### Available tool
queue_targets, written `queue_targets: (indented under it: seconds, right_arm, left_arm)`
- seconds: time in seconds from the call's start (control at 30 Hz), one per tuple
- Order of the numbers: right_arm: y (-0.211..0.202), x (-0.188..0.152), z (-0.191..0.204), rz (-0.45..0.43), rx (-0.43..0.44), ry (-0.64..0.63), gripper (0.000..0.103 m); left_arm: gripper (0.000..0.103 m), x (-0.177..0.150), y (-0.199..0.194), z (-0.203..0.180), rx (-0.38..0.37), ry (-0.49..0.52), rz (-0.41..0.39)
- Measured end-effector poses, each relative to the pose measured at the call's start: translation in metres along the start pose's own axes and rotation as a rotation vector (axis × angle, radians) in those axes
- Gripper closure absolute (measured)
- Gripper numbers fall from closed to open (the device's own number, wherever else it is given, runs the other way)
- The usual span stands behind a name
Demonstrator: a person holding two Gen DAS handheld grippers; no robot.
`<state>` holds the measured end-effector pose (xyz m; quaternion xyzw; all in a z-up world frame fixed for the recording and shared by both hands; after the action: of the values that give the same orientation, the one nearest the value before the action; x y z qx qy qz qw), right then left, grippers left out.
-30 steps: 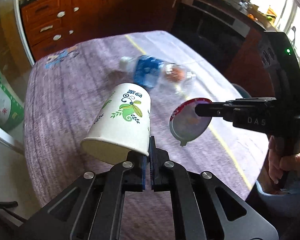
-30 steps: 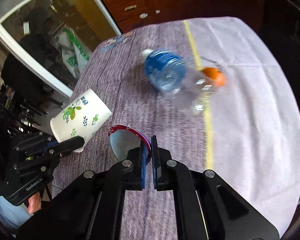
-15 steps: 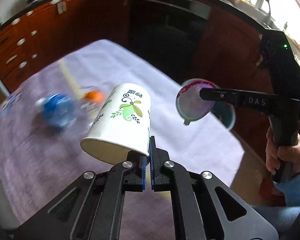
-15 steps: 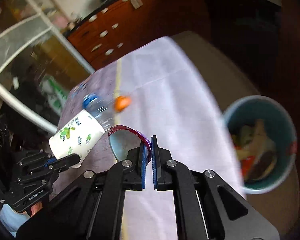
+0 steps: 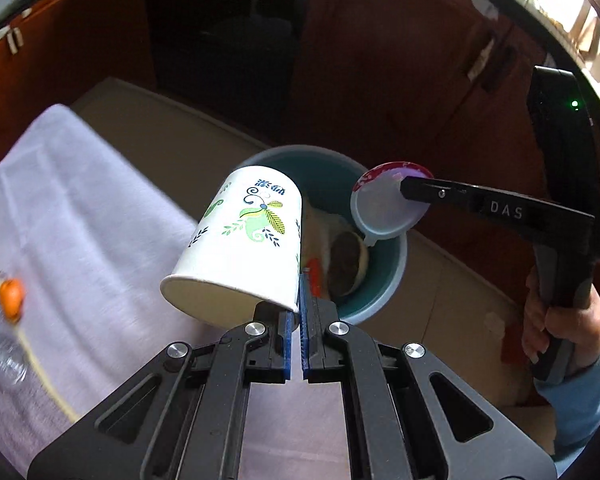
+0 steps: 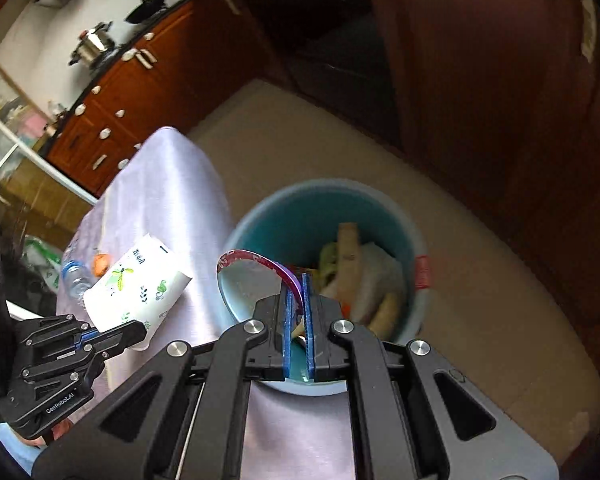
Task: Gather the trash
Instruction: 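Carry the paper cup and yogurt cup over the teal bin and open both tools, then move both open tools back to the table toward the bottle and tangerine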
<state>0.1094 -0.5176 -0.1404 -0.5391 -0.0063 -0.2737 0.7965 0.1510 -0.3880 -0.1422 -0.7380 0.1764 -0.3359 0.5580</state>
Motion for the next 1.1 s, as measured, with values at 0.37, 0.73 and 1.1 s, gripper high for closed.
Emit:
queue_targets:
  seconds: [0.37, 0.73, 1.1]
  right_arm:
    - [0.023, 0.001, -0.034, 0.040, 0.006, 0.067, 0.061]
    - [0.019, 0.001, -0.025, 0.054, -0.017, 0.052, 0.015]
    - [0.011, -0.004, -0.001, 0.067, -0.044, 0.003, 0.007]
  left_arm:
    - [0.097, 0.022, 0.036, -0.017, 0.005, 0.035, 0.063]
    - [0.035, 0.025, 0.034, -0.017, 0.018, 0.007, 0.044]
    - [0.024, 0.004, 0.019, 0.012, 0.022, -0.059, 0.030]
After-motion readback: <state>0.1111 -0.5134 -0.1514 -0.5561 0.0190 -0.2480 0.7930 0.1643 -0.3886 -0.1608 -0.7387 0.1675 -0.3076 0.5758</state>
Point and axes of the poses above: each gripper's, at about its wrist camera, not at the fingertips, and y roughly the way its jaws point, z to its left, x to its top, the point moved 7 cm from there along y, roughly the way its jaws point, and after that the axes turned 9 degrees about z, right-handed, at the moved point
